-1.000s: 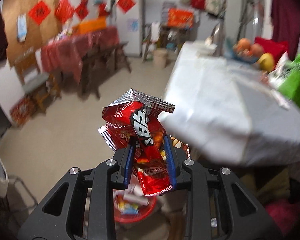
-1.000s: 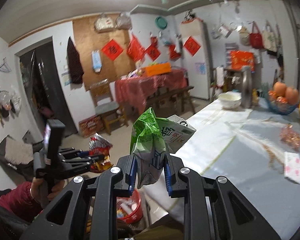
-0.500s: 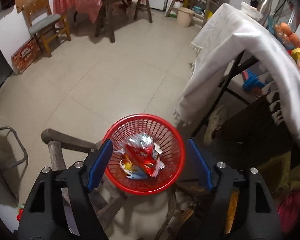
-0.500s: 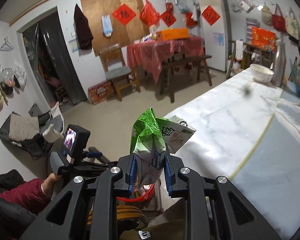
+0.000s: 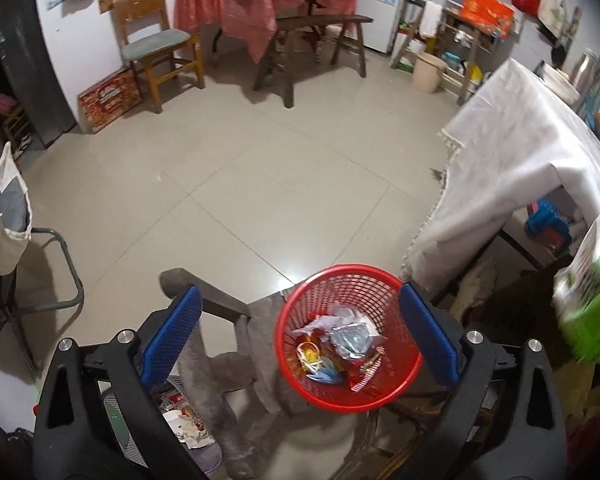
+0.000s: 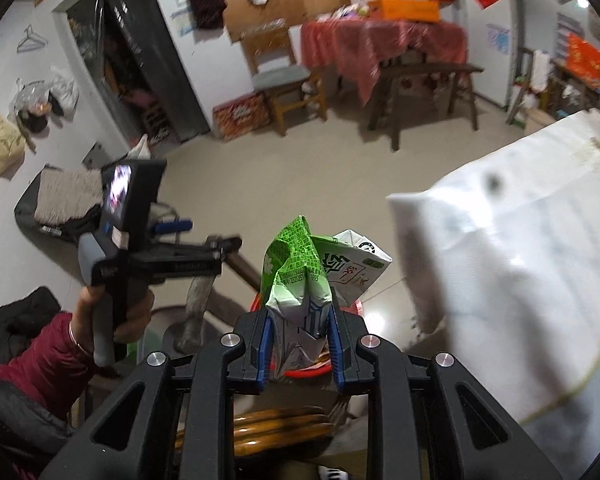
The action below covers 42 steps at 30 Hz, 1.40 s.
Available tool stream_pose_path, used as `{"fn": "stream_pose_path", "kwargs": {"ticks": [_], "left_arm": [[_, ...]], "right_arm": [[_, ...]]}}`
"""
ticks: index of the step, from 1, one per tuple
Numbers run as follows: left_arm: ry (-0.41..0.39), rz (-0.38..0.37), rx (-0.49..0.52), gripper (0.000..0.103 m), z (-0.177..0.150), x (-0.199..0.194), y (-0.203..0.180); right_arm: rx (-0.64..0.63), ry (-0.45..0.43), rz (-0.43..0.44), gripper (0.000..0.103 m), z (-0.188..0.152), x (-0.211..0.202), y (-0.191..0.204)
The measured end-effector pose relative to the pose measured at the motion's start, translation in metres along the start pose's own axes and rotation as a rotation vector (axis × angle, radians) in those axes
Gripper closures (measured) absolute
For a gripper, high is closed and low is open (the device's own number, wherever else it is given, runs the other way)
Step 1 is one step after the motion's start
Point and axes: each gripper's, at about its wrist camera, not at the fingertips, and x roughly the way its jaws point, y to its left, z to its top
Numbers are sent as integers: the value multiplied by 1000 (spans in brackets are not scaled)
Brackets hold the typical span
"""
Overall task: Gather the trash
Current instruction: 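Open both tools to drop the snack bag and packet into the basket, then move both tools back over the table toward the tissue and candy bag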
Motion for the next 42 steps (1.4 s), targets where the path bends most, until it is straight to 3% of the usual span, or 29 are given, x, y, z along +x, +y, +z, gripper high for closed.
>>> {"fn": "stream_pose_path", "kwargs": {"ticks": [5,7,11,23,42], "left_arm": [[-16,12,-36,8,5,-6,16],[-21,12,-44,8,5,-7,18],[-31,7,-38,8,6,-11,17],[-54,-21,24,8,8,-21,-10],[-141,-103,180,7,11,-65,-88]], "right_arm": [[-31,72,70,75,16,42,17],[-38,83,84,48,22,55,21],[-11,76,45,48,18,57,14],[17,-24,-26,47,1,4,-11],[130,-224,-118,40,-41,-91,-71]]}}
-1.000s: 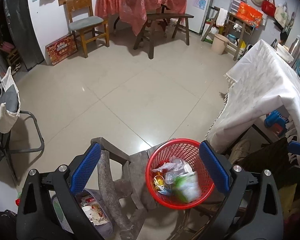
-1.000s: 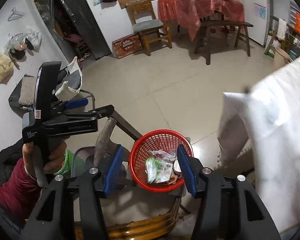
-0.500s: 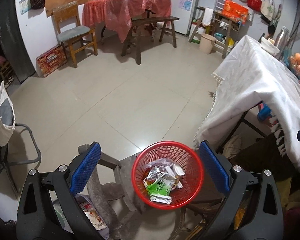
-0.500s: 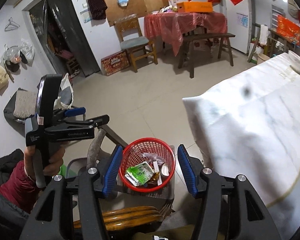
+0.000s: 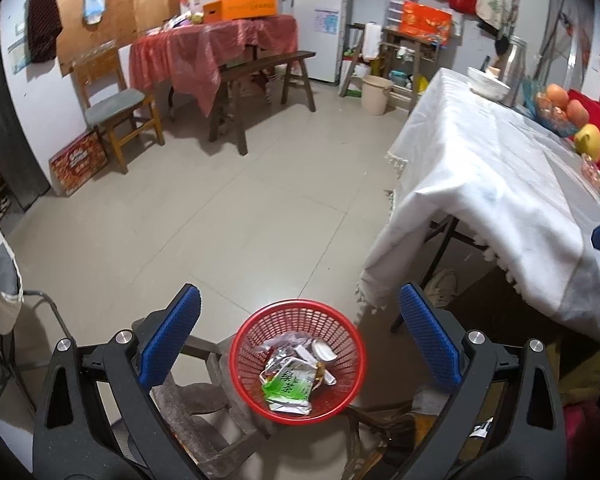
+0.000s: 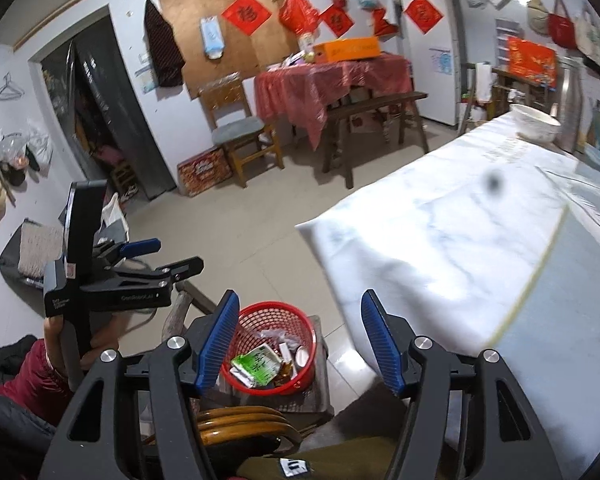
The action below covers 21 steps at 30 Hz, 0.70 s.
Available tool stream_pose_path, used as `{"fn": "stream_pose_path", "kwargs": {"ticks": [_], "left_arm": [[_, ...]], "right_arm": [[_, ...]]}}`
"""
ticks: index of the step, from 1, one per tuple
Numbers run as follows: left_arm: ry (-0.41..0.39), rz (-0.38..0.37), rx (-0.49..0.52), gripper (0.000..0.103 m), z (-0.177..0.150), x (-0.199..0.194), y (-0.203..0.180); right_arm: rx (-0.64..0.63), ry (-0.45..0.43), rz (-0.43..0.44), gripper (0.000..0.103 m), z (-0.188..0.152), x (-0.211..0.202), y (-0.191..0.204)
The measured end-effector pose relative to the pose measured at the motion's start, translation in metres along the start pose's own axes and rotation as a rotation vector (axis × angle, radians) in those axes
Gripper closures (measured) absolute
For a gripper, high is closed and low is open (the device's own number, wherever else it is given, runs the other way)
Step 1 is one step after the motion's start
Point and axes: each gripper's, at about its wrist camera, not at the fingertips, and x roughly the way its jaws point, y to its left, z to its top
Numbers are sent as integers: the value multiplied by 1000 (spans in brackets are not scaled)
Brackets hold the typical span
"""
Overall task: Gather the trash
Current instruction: 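Move both tools back over the table toward the tissue and candy bag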
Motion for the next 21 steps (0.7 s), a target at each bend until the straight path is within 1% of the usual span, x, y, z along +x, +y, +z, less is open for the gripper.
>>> {"fn": "stream_pose_path", "kwargs": {"ticks": [3,8,14,16,21], "left_arm": [[-9,-18,25,7,3,-5,-15],[-24,-61,75,7,10,-10,-47],[-33,-114,147,7,17,-12,-97],[-33,-134,159,7,22,-11,-110],[-25,-210,166,7,37,-5,-144]], "right_arm": [[28,-33,-22,36,-5,-14,-14],[85,-93,-71,35,-16,-41,-43],[163,-154,-137,33,-32,-73,-83],[186,-172,-158,31,-36,-81,-96],[221,-203,-244,29,-44,-99,-126]]}}
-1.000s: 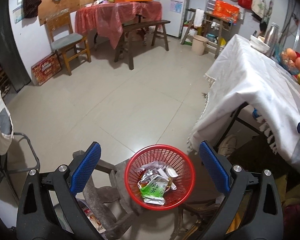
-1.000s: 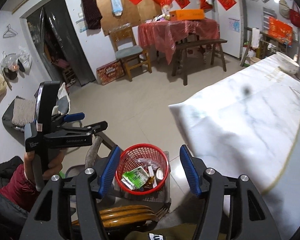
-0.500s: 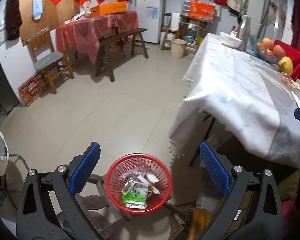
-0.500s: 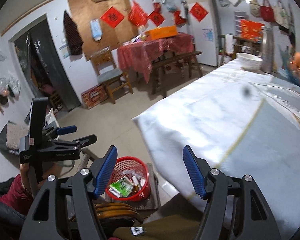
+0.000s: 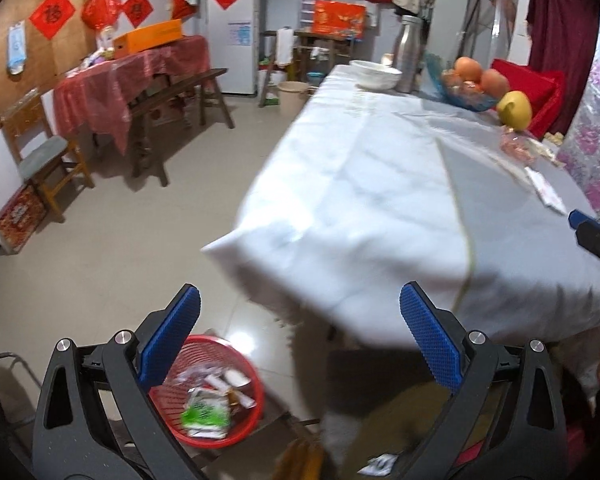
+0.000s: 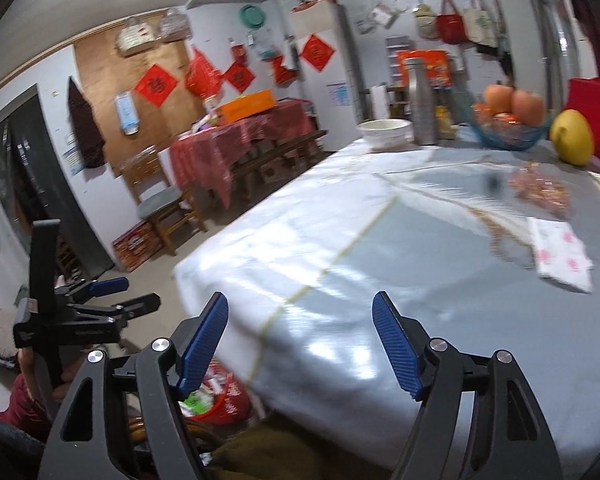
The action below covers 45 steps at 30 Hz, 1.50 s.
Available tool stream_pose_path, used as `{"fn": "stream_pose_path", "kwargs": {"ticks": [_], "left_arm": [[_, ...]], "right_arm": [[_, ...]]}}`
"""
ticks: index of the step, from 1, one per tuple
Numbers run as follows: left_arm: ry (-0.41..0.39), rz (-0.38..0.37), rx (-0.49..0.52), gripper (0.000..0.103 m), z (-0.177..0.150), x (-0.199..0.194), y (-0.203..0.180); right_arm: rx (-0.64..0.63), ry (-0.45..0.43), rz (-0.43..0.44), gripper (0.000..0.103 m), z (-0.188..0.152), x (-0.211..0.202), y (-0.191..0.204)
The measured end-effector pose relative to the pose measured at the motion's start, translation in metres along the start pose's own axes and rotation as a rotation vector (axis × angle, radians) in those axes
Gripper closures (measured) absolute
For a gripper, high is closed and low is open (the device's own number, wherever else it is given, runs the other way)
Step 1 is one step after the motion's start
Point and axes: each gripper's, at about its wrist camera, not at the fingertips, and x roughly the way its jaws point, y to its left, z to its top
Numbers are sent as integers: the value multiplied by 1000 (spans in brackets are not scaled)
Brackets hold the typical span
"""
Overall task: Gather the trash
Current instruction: 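Move both tools back over the table toward the tissue and candy bag, then grasp the white pink-dotted tissue with the right tool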
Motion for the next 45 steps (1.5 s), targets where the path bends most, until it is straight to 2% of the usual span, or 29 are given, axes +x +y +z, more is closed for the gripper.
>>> {"fn": "stream_pose_path", "kwargs": {"ticks": [5,11,18,29,37,41,42,43,44,45], "left_arm": [[16,-76,-11,7,25,20,-29],[51,-91,37,7,50,44,-62],[98,-119,95,7,88,83,-108],[137,-164,155,7,137,140,-173],[158,-174,191,7,156,165,-200],[139,-162,220,7,165,171,-214],[135,-161,224,7,168,172,-217],[131,-162,230,7,170,173,-220],[126,-162,235,7,173,175,-224],[123,-163,239,7,176,176,-227]], "right_arm": [[60,-16,-66,27,6,-7,-46],[150,-52,-167,25,17,-15,-111],[201,-55,-269,24,23,-11,-175],[287,72,-288,23,33,30,-243],[245,130,-332,18,50,52,-256],[230,198,-361,18,51,70,-267],[221,212,-367,22,51,73,-266],[186,212,-373,40,51,74,-262],[167,221,-371,50,51,76,-260],[154,219,-385,80,51,75,-258]]}}
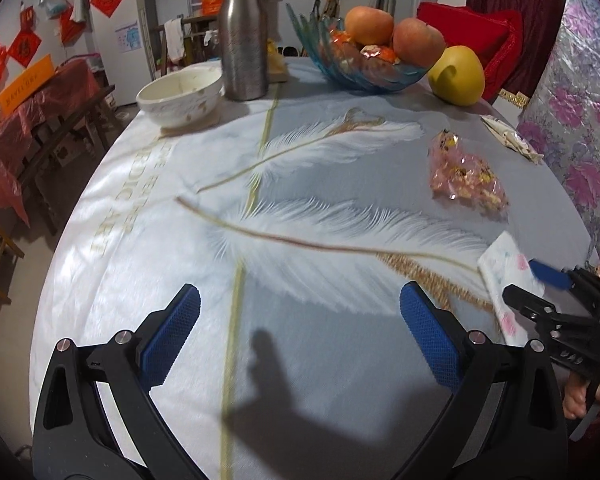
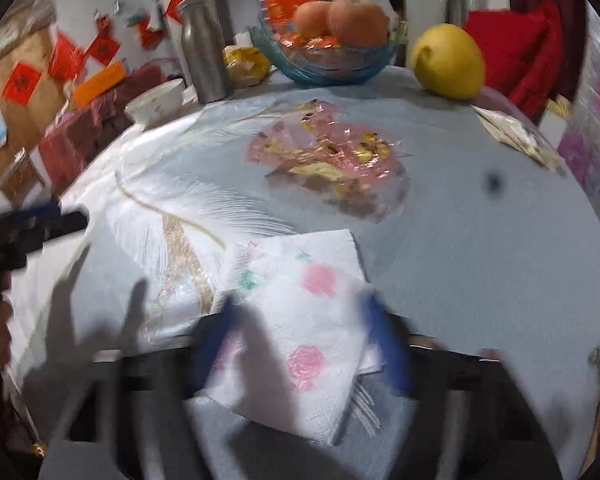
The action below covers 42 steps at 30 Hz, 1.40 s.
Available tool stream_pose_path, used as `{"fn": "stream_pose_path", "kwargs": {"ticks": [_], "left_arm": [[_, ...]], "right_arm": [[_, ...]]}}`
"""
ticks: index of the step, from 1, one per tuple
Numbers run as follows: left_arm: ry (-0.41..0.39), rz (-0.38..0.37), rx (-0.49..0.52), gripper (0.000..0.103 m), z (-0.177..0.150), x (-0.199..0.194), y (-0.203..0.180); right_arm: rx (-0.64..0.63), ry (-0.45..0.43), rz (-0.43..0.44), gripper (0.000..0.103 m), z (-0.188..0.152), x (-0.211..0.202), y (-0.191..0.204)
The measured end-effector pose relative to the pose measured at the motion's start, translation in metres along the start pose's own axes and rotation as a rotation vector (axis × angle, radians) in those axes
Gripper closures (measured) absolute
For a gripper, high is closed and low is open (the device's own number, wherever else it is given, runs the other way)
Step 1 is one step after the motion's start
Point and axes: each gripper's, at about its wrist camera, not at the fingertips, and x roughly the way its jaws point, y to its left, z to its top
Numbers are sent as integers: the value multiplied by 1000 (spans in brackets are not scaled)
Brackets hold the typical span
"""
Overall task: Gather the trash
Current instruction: 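Grasp the white pink-dotted tissue with the right tool, then grasp the pink candy bag with the left tool while the right tool holds the tissue, then carry the candy bag and tissue with both tools over the red wastebasket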
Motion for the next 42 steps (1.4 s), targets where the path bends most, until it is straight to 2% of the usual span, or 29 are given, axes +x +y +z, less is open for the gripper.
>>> {"fn": "stream_pose_path", "kwargs": {"ticks": [1,3,4,7,9,13,16,24,25,26,27,28,29,30,31,32,42], "left_arm": [[-2,-1,5,7,4,2,-3],[-9,-2,20,7,12,6,-11],[-11,-5,29,7,15,8,-16],[-8,-30,53,7,25,15,-31],[-3,-58,69,7,32,20,-44],[2,-110,101,7,48,35,-74],[5,-147,122,7,64,50,-98],[24,-159,113,8,99,93,-131],[23,-157,114,10,99,96,-133],[24,-155,123,21,99,100,-136],[32,-157,131,38,97,103,-137],[47,-164,139,49,95,106,-138],[60,-175,145,67,92,109,-139],[64,-179,149,80,91,110,-139],[62,-178,150,85,88,109,-139],[56,-177,150,88,87,106,-138],[-45,-165,104,88,79,50,-106]], "right_arm": [[2,0,20,100,0,-1,0],[34,-11,73,101,-1,-3,-7],[65,-51,102,101,-2,-11,-14],[126,-140,145,101,-8,-28,-30],[163,-167,156,101,-11,-35,-40],[223,-176,200,100,-15,-37,-56],[215,-173,224,100,-15,-35,-54],[232,-180,285,99,-17,-37,-58],[233,-182,287,98,-17,-38,-58],[231,-185,289,97,-18,-39,-57],[230,-187,290,97,-18,-39,-57],[231,-187,293,97,-19,-40,-57],[237,-187,296,97,-18,-39,-58],[241,-187,298,97,-19,-39,-59],[244,-188,299,97,-19,-39,-59],[243,-190,300,97,-19,-40,-59],[247,-195,299,97,-20,-41,-60]]}}
